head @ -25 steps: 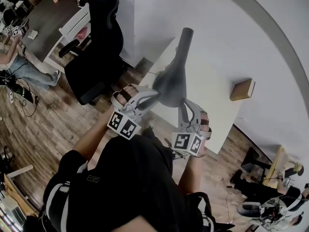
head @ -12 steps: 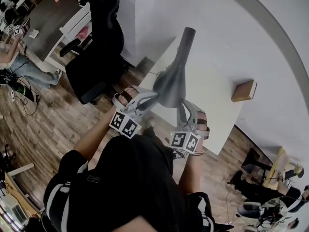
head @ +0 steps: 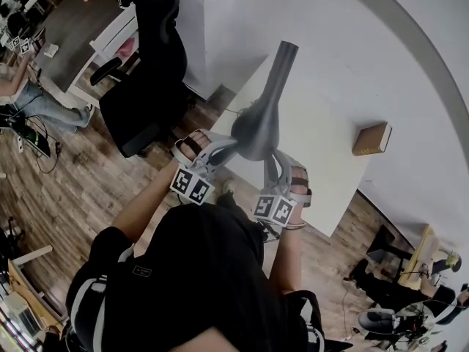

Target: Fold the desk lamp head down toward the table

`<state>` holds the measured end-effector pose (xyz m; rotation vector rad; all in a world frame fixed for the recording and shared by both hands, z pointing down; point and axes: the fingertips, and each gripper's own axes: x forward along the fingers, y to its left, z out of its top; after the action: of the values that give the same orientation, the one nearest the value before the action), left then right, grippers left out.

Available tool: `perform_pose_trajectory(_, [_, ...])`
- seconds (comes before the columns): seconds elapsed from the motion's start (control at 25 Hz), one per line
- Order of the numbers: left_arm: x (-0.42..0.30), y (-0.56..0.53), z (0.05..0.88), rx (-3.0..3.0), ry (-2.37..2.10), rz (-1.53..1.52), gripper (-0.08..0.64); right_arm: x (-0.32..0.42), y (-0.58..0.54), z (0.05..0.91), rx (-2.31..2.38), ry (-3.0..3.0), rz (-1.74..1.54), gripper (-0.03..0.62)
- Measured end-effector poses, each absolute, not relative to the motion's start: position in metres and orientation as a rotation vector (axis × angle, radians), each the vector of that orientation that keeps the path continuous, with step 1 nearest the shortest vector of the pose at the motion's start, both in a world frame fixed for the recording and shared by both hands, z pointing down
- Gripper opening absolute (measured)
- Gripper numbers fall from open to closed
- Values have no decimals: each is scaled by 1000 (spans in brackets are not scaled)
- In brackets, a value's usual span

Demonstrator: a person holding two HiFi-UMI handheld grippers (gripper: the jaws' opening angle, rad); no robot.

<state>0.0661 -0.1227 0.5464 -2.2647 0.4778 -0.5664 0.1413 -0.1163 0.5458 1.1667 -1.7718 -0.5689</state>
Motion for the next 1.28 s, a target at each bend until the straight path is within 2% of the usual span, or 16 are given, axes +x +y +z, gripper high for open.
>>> perform_pose_trajectory(1.28, [83, -166, 598, -2090, 547, -727, 120, 157, -156, 593, 1125, -1752, -556, 133])
